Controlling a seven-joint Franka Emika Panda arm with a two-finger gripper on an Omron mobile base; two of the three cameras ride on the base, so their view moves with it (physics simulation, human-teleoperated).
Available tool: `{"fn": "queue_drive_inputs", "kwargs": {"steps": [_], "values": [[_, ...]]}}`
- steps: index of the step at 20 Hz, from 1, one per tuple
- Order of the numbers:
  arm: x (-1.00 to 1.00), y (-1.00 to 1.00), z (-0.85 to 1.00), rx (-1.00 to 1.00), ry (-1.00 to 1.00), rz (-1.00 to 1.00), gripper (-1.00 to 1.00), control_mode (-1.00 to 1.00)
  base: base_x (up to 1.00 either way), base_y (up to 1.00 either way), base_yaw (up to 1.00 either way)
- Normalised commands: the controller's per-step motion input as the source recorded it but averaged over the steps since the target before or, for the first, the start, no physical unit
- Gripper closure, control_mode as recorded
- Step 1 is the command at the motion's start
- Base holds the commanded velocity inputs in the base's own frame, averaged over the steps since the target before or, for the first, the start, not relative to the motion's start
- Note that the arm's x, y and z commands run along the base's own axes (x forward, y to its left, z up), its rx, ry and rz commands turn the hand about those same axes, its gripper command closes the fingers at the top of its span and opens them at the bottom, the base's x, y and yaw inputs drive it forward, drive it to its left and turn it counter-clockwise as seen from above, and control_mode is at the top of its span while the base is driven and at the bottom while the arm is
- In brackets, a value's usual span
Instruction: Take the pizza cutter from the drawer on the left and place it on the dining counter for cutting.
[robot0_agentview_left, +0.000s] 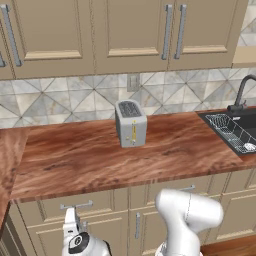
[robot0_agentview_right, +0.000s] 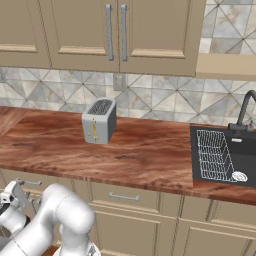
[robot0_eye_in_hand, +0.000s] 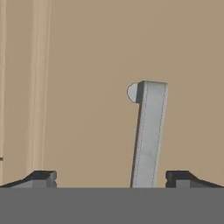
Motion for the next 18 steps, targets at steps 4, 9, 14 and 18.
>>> {"fn": "queue_drive_inputs", "kwargs": {"steps": [4, 9, 14, 18], "values": [[0.35, 0.00, -0.11, 0.00, -0.05, 0.00, -1.00, -1.00, 0.00, 0.00, 0.00], [0.31, 0.00, -0.15, 0.00, -0.05, 0.00, -1.00, -1.00, 0.00, 0.00, 0.00], [0.27, 0.00, -0.13, 0.00, -0.07, 0.00, -1.00, -1.00, 0.00, 0.00, 0.00], [0.05, 0.00, 0.00, 0.00, -0.06, 0.00, -1.00, -1.00, 0.00, 0.00, 0.00]]}}
